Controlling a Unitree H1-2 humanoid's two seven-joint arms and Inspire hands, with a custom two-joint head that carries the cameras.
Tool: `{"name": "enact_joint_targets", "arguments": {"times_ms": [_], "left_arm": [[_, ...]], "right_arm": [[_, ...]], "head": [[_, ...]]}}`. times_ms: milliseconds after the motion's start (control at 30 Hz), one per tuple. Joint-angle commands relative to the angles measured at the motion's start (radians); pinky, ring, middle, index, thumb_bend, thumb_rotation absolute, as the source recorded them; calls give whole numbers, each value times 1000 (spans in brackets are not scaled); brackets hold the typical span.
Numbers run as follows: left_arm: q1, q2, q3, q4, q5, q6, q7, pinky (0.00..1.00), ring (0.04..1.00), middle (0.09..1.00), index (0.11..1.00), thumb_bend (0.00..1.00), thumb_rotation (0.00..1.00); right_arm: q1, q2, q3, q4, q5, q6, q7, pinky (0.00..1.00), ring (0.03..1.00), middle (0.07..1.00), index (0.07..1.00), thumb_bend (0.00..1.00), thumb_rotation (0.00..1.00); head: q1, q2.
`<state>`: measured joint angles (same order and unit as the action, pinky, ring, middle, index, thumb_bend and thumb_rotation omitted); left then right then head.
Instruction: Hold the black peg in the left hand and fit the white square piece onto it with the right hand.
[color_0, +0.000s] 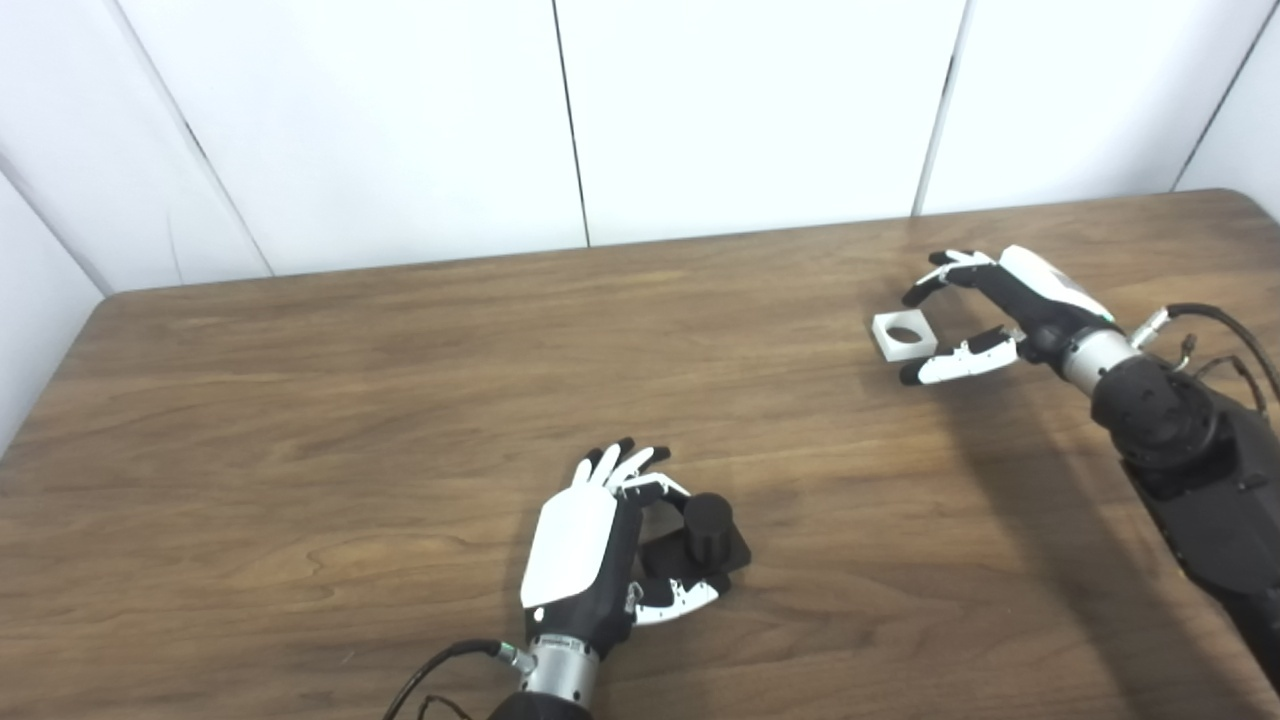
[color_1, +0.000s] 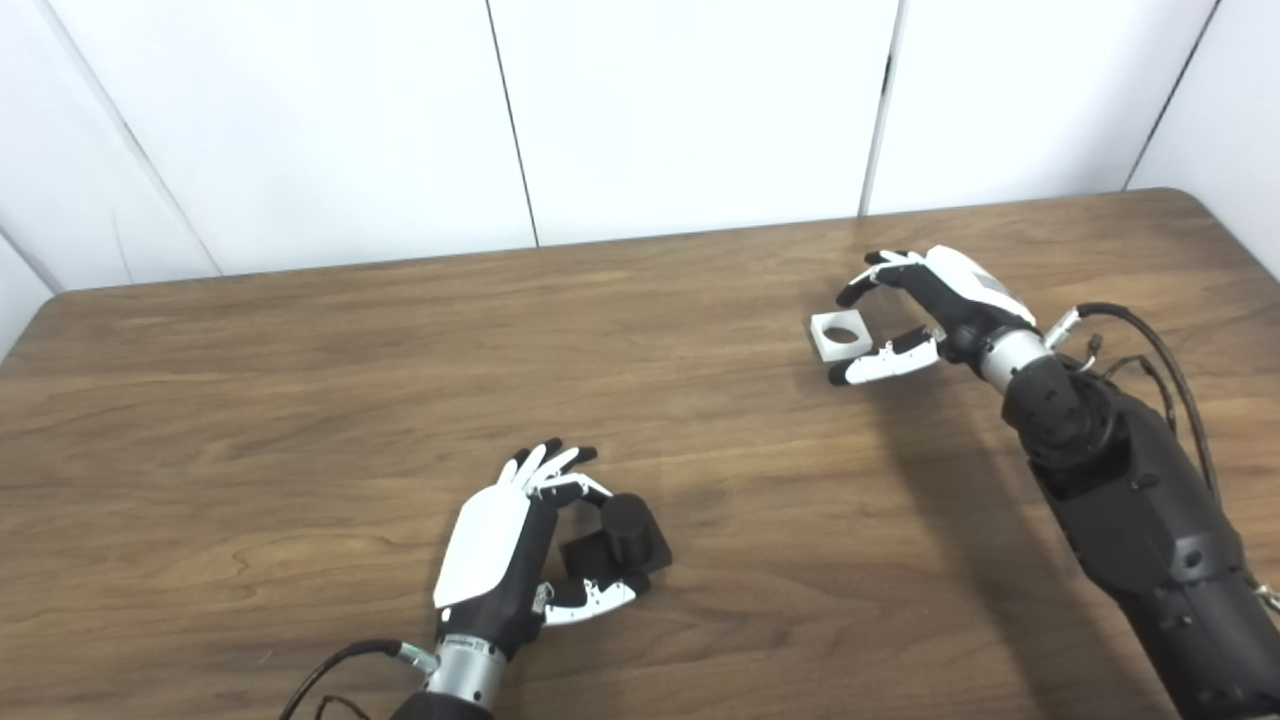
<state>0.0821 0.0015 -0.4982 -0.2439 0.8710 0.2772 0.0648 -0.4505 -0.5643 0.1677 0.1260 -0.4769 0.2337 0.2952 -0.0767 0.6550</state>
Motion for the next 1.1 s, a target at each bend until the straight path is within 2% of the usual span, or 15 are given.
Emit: {"name": "enact_joint_targets", "arguments": {"times_ms": [0,400,600,867,1067], "left_arm": [[19,2,-1,29,18,6,-9,1000,964,875,491,517,73],[26,-4,-4,34,16,-1,-7,1000,966,879,492,518,71],[31,-4,-9,27,25,7,-19,1000,971,883,492,517,72],[33,-7,-7,26,18,2,-14,1000,972,884,492,517,72],[35,-7,-6,23,12,-4,-15,1000,975,887,492,517,72]], "right_arm": [[-70,-23,1,-10,-18,-19,-6,1000,1000,950,718,870,286],[-141,1,32,98,-48,-52,-31,1000,989,944,720,851,258],[-175,13,44,162,-65,-75,-49,981,988,945,728,857,308],[-200,20,61,235,-72,-113,-71,976,983,943,725,869,309],[-202,22,66,256,-71,-110,-66,983,989,948,733,857,321]], "head": [[-2,1],[2,-7],[2,-5],[7,-7],[6,-5]]}}
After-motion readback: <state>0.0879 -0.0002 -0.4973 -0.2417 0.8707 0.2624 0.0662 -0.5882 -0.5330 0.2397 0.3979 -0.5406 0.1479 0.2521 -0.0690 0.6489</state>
